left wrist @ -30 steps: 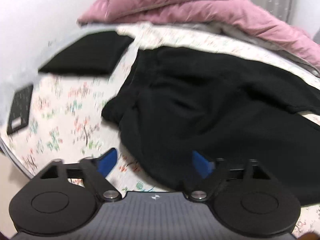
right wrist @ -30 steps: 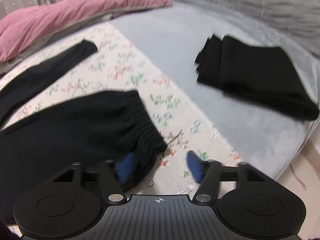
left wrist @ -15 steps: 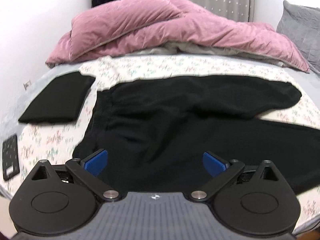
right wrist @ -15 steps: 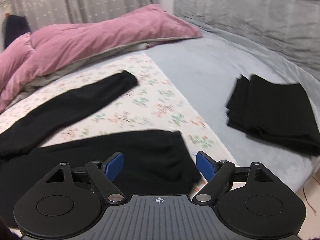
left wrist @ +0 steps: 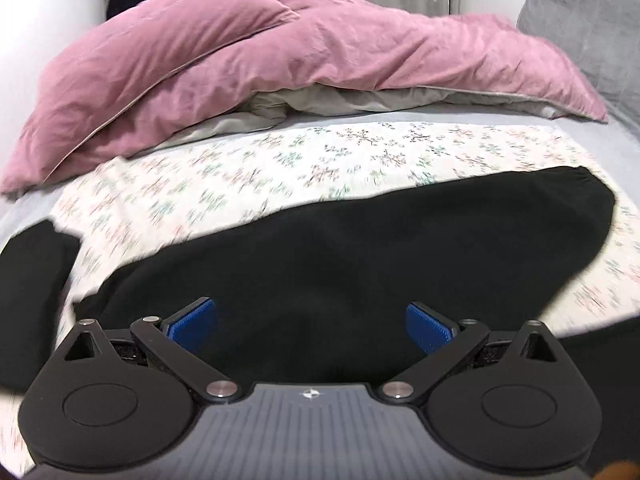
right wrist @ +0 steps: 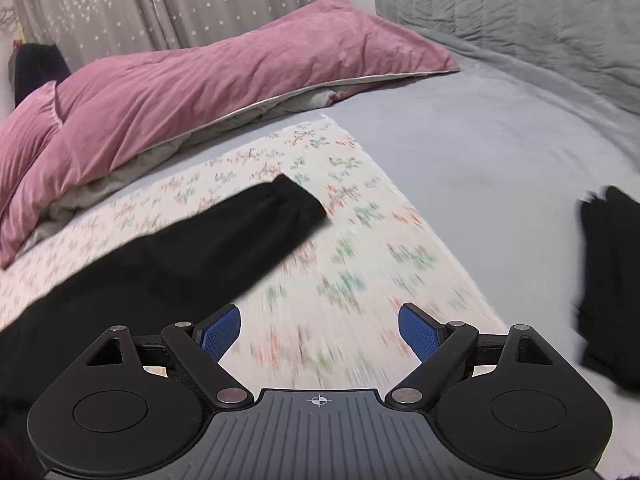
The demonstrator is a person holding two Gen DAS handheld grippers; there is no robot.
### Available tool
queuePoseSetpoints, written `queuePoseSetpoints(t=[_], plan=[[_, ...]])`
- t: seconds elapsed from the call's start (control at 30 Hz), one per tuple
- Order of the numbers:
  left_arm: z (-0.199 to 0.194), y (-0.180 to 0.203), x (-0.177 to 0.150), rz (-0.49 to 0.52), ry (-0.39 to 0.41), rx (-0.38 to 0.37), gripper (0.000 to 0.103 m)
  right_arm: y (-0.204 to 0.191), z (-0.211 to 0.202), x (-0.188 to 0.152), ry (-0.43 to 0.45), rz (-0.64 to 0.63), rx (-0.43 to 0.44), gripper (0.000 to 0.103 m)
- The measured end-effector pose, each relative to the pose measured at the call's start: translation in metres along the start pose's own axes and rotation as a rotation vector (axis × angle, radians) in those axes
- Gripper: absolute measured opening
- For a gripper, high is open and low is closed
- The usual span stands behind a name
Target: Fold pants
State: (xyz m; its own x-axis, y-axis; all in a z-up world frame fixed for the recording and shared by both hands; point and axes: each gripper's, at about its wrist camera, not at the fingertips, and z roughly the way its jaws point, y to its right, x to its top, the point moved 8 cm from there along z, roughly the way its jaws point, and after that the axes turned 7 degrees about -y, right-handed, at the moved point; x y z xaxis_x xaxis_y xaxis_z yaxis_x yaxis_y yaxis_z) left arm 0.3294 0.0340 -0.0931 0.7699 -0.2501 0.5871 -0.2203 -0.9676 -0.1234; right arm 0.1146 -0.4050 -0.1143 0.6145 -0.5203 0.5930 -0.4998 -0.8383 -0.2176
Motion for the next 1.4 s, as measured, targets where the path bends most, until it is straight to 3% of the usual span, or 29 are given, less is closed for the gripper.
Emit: queuePoseSetpoints(t=[0.1,0.2,0.3,0.37,0.47,0.57,0.6,0.63,0.67,0.7,0.73,0.8,0.9,1.0,1.2,1.27,1.33,1.4], plan=[[0.035,0.018,0.024,0.035,0.031,0.021,0.103,-0.019,0.039,0.022,-0.004,-0.041,0.006,0.087],[0.073,0.028,0.039,0.088,0.05,0.06,0.103,-0.053,0.074,0.04,0.004,-0.165,0.015,0.085],[0.103,0.018,0.052,0.135,0.062,0.112,0.103,-0.062,0.114,0.072,0.033,-0.289,-0.107,0.085],[0.118,0.004,0.061,0.156,0.069,0.089,0.103,-0.053,0.136,0.096,0.027,-0.278,-0.127,0.085],[0.136,-0.009,0.072,0.197,0.033,0.05,0.103,-0.041,0.166,0.126,0.007,-0.219,-0.025,0.083],[0.157,-0.017,0.079,0.209,-0.036,-0.022,0.1,-0.04,0.197,0.141,-0.048,-0.198,0.031,0.074],[0.163,-0.019,0.08,0.204,-0.061,-0.045,0.096,-0.04,0.209,0.141,-0.081,-0.191,0.039,0.063],[0.167,-0.02,0.08,0.195,-0.087,-0.073,0.093,-0.041,0.219,0.14,-0.105,-0.189,0.041,0.06],[0.17,-0.02,0.08,0.174,-0.111,-0.107,0.085,-0.044,0.224,0.141,-0.1,-0.195,0.04,0.057],[0.172,-0.021,0.082,0.146,-0.127,-0.135,0.078,-0.048,0.225,0.14,-0.079,-0.211,0.049,0.04],[0.172,-0.021,0.083,0.132,-0.129,-0.136,0.074,-0.053,0.225,0.138,-0.076,-0.226,0.075,0.034],[0.173,-0.019,0.086,0.143,-0.127,-0.135,0.054,-0.059,0.223,0.136,-0.061,-0.263,0.066,0.025],[0.175,-0.012,0.089,0.166,-0.128,-0.136,0.03,-0.058,0.218,0.139,-0.037,-0.267,0.065,0.021],[0.171,-0.007,0.092,0.162,-0.104,-0.109,0.025,-0.051,0.206,0.151,0.033,-0.234,0.053,0.019],[0.151,-0.009,0.105,0.09,0.084,-0.061,0.026,-0.049,0.176,0.173,0.217,-0.259,-0.021,0.018],[0.159,-0.005,0.106,0.094,0.09,-0.026,0.027,-0.048,0.18,0.18,0.217,-0.244,-0.034,0.018],[0.176,0.001,0.101,0.103,0.038,-0.001,0.027,-0.049,0.195,0.179,0.178,-0.257,-0.067,0.018],[0.181,0.004,0.095,0.125,0.061,0.039,0.03,-0.052,0.215,0.175,0.123,-0.287,-0.111,0.019]])
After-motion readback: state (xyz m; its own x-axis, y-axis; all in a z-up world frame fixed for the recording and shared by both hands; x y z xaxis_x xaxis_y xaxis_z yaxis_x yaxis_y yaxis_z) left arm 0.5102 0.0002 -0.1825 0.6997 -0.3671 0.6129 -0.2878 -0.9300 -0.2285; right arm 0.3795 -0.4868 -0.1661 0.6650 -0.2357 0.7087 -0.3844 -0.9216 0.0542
